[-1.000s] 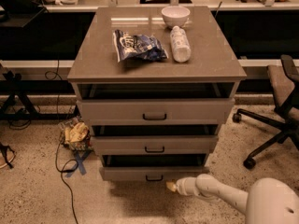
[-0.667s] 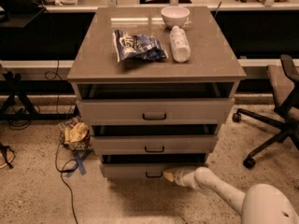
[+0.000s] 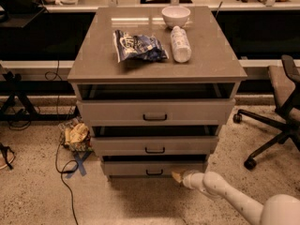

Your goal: Close bottom drawer

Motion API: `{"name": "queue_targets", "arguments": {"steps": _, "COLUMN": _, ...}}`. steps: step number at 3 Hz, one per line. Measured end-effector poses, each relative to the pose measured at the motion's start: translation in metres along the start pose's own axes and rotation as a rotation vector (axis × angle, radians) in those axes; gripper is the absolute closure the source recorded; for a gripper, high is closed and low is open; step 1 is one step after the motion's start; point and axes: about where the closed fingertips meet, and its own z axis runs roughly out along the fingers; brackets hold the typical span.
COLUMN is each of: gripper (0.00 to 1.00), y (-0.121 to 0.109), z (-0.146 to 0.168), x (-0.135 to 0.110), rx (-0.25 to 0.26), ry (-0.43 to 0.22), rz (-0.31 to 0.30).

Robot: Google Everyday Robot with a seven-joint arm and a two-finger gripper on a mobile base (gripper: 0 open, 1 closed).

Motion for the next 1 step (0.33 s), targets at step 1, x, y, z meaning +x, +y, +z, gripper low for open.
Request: {"name": "queue_targets", "arguments": {"steps": 1, "gripper": 1.0, "y": -0.025, "z": -0.0745, "x": 0.0029, "rx": 0.114, "ry": -0.086, "rz": 0.035}}
